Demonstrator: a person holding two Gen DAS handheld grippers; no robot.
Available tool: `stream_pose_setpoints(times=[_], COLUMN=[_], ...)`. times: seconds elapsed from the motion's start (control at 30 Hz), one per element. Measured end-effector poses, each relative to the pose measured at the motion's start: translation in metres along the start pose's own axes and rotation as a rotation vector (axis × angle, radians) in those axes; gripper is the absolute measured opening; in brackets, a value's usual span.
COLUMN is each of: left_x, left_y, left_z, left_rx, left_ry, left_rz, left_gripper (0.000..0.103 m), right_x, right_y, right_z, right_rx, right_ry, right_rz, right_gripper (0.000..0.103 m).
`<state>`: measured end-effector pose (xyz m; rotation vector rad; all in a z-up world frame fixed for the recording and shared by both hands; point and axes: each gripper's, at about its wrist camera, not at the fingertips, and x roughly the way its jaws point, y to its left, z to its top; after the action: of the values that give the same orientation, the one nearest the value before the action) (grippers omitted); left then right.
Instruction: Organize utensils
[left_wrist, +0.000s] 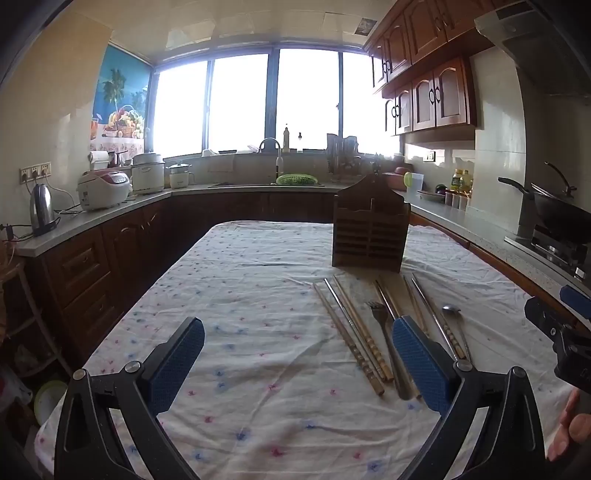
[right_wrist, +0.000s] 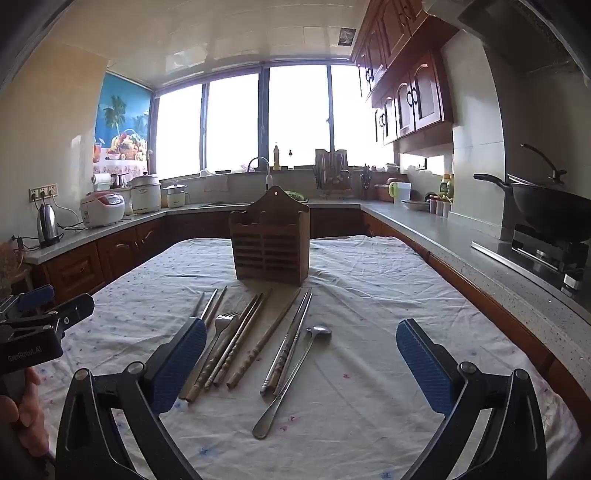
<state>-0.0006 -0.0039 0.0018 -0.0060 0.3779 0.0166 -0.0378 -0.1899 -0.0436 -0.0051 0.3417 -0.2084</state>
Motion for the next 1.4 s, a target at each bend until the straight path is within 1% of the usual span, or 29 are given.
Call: stream_pose_setpoints(times=[0.03, 0.23, 0.27, 0.3, 0.4, 0.43, 0.87, 1.07, 1.4], left_x=[-0.003, -0.012, -0.006, -0.003, -0.004, -0.004, -0.007, -0.006, -0.006], left_y=[-0.001, -0.02, -0.006, 0.005, 0.004, 0.004, 0.005, 0.008, 0.008], left_z=[-0.005, -0.008, -0.003, -0.004, -0.004, -0.004, -0.002, 0.0, -0.001], left_rx=[-0.008, 0.01, -0.023, -0.038, -0.038, -0.039, -0.035, -0.051, -0.049], left_ry=[-0.01, -0.018, -0.004, -0.003, -0.006, -0.007, -0.009, -0.003, -0.006], left_rz=[-0.006, 0.02, -0.007, -0.016, -0.015, -0.014, 0.002, -0.003, 0.003], left_gripper=[0.102, 0.102, 0.102, 0.102, 0.102, 0.102, 0.102, 0.102, 0.102], right_x=[0.002, -0.003, -0.003, 0.0, -0.005, 0.003, 0.003, 0.004, 0.004], right_y=[-0.001, -0.003, 0.0, 0.004, 0.004, 0.003, 0.0, 0.001, 0.0], right_z=[0.001, 0.0, 0.0, -0.001, -0.002, 0.002, 0.002, 0.002, 0.003], right_rx=[0.02, 0.006, 0.004, -0.008, -0.001, 0.008, 0.02, 0.016, 0.026], right_ry=[0.04, 0.04, 0.041, 0.041, 0.039, 0.044, 0.046, 0.048, 0.051], right_rz=[0.006, 0.009, 0.005, 0.001, -0.001, -0.001, 0.01, 0.014, 0.019], right_gripper=[0.103, 0.103, 0.103, 0.103, 0.103, 0.103, 0.103, 0.103, 0.103])
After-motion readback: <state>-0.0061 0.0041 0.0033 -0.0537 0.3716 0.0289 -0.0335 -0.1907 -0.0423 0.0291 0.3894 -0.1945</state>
